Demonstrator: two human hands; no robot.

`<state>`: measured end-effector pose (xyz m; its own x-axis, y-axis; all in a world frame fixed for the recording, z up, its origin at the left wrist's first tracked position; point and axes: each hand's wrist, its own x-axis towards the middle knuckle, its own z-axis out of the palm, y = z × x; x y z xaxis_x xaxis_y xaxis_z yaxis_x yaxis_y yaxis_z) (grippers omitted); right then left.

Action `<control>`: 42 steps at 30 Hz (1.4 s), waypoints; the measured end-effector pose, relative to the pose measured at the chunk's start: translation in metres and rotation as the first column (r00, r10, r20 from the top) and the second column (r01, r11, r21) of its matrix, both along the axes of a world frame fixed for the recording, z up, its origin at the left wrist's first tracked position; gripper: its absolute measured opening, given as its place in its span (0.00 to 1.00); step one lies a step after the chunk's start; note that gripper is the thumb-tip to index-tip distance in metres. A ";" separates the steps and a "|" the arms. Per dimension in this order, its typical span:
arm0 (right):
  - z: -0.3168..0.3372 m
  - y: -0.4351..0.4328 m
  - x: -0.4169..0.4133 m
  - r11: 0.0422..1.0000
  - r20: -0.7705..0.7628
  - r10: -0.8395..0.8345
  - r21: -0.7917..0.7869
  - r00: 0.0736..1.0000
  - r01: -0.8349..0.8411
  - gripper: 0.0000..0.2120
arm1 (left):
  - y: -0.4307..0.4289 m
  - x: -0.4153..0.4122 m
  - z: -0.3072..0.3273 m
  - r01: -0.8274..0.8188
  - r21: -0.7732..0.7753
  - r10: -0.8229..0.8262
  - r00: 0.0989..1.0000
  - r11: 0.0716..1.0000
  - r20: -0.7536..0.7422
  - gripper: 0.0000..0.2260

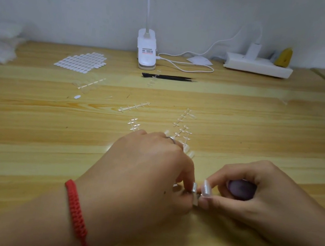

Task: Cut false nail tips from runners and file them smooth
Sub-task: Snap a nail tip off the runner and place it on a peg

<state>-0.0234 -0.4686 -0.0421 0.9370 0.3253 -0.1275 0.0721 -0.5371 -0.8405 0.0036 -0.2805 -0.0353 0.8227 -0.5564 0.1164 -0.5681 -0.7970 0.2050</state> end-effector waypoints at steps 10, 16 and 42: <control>0.005 -0.006 -0.005 1.000 0.011 -0.018 0.026 1.000 0.017 0.25 | 0.001 0.001 0.001 -0.001 -0.012 0.001 1.000 1.000 -0.022 0.11; 0.003 -0.001 -0.004 0.999 0.051 -0.036 0.034 0.998 0.034 0.16 | 0.000 0.002 0.003 -0.009 -0.006 0.009 0.999 1.000 -0.032 0.21; 0.000 -0.018 0.003 0.958 0.061 0.096 -0.276 0.994 -0.075 0.23 | 0.071 0.009 0.017 -0.017 -0.304 -0.060 0.968 0.952 -0.242 0.19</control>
<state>-0.0203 -0.4861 -0.0419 0.9173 0.3670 -0.1547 0.1836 -0.7342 -0.6536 0.0122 -0.2093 -0.0186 0.8350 -0.5447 0.0776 -0.4858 -0.6637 0.5687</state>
